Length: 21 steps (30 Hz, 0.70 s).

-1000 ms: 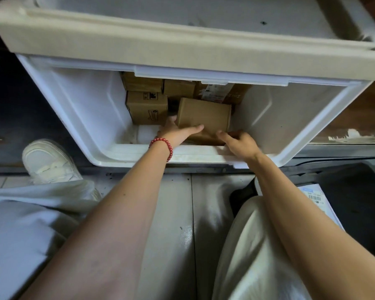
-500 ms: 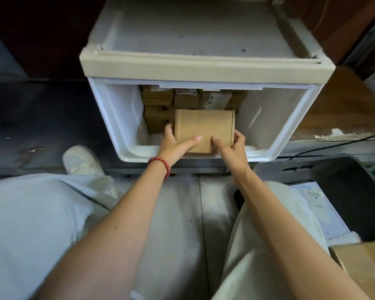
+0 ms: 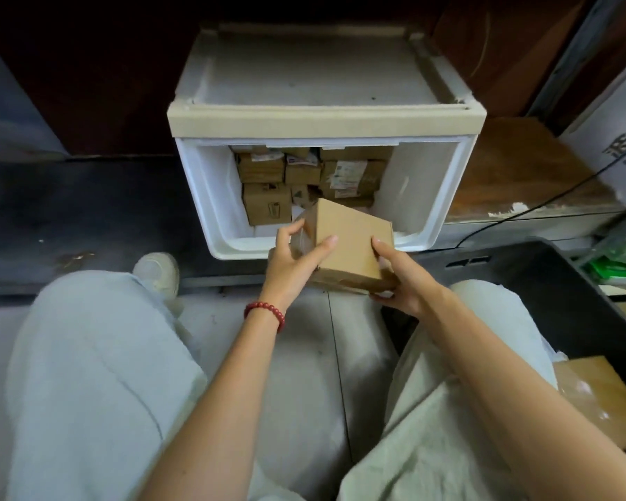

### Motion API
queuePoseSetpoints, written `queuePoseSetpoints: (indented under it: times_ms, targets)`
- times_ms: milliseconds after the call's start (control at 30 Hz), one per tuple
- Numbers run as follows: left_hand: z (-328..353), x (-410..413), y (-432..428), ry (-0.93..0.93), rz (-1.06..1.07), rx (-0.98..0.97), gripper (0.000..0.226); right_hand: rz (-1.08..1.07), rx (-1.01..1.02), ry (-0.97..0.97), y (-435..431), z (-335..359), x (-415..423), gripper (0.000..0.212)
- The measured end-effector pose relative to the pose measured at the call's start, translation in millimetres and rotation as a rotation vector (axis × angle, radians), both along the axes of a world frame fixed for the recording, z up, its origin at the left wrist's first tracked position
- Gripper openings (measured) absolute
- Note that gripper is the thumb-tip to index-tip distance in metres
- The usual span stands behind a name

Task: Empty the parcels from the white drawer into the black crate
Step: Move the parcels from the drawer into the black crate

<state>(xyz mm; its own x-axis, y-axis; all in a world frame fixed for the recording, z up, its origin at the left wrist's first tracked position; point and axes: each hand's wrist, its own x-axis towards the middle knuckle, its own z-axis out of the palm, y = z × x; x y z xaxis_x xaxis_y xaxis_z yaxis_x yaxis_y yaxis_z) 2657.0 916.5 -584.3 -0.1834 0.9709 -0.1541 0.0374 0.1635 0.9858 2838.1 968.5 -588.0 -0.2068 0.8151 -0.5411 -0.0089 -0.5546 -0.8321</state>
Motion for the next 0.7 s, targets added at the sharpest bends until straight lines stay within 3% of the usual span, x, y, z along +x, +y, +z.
queuePoseSetpoints:
  times_ms: [100,233,333,467,633,700]
  targets:
    - [0,1,-12,0.058,0.006,0.092,0.068,0.008,0.08,0.048,-1,-1,8,0.039]
    - [3,-4,-18,-0.061,0.063,0.106,0.061,-0.014,0.351,0.023,-11,5,9,0.048]
    - [5,-1,-18,-0.172,0.136,0.076,0.081,0.03,0.505,0.063,-15,12,9,0.056]
    - [4,-2,-15,-0.312,0.234,0.013,0.071,0.095,0.479,0.12,-16,22,12,0.041]
    - [-15,-7,-11,-0.094,0.241,-0.076,0.07,0.076,0.518,0.092,-10,14,16,0.017]
    - [-23,-6,-11,-0.066,0.241,-0.087,0.074,0.061,0.499,0.097,-7,8,15,0.025]
